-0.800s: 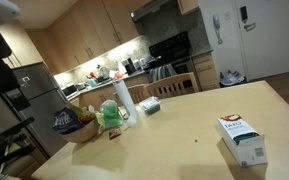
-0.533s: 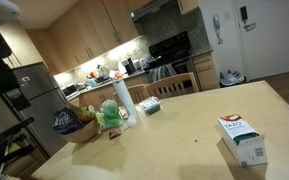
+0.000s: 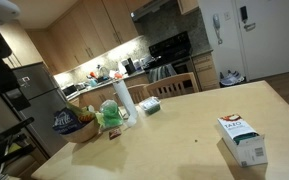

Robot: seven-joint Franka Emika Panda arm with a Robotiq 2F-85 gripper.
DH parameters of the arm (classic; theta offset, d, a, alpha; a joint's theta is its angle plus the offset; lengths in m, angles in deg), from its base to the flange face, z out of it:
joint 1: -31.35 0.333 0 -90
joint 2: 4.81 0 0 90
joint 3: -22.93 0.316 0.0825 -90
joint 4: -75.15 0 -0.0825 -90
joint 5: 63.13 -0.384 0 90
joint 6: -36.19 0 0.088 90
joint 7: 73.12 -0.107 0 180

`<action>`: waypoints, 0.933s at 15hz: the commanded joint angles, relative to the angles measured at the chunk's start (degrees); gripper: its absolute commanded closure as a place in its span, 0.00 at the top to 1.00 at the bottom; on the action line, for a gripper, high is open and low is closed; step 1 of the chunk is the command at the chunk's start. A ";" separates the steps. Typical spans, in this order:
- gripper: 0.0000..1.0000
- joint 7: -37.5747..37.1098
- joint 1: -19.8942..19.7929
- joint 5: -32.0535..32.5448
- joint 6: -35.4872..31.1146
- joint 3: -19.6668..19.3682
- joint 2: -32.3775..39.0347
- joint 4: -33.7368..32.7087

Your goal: Move the white box closer to the green plastic

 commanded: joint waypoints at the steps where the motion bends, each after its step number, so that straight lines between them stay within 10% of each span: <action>1: 1.00 1.35 0.05 0.22 0.25 0.19 -0.42 0.40; 14: 1.00 15.24 2.45 5.61 -12.12 -1.88 3.05 -7.37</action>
